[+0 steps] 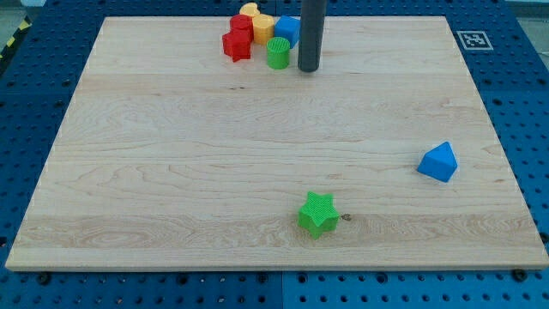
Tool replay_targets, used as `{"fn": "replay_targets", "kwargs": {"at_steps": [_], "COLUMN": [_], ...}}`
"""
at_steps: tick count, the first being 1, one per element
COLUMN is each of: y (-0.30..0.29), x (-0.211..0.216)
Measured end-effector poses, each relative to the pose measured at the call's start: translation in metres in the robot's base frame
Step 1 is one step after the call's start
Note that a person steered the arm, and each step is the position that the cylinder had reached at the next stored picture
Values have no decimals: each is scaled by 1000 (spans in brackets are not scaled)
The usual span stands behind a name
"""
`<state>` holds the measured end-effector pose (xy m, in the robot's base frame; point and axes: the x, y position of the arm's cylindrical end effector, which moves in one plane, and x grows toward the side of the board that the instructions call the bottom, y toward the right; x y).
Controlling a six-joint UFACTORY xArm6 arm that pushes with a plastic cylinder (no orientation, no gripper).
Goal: Drag the green circle into the group of blocks
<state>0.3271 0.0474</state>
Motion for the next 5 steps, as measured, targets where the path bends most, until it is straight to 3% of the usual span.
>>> {"fn": "replay_targets", "kwargs": {"at_steps": [1,3,4,5], "y": [-11,-15,-10,-12], "x": [2,-53,-41,-2]}}
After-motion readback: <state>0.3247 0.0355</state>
